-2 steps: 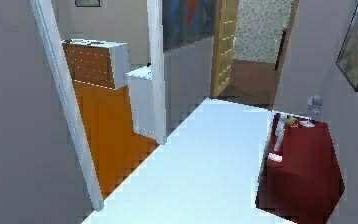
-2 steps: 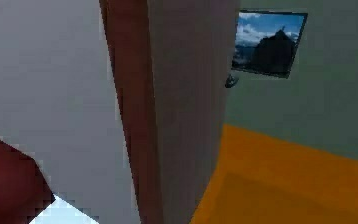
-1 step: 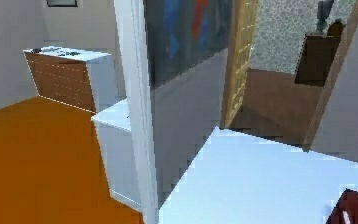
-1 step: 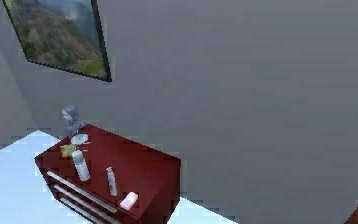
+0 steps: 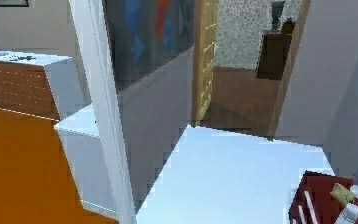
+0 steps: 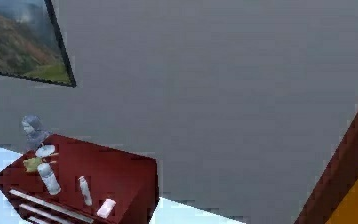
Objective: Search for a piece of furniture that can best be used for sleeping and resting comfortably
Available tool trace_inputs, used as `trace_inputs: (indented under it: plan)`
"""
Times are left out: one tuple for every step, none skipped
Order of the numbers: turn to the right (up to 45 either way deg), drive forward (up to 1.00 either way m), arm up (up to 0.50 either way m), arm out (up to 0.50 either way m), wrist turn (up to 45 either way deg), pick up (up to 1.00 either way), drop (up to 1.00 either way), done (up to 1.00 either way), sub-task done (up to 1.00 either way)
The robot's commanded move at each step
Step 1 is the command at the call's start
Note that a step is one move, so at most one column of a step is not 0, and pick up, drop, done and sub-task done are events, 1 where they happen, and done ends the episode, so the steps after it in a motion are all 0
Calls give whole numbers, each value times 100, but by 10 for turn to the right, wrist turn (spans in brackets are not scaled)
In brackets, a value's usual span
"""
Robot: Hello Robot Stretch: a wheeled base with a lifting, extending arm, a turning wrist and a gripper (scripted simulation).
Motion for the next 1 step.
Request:
trace_inputs:
  plan:
    - [0, 10, 0, 0, 0, 0, 0, 0, 0]
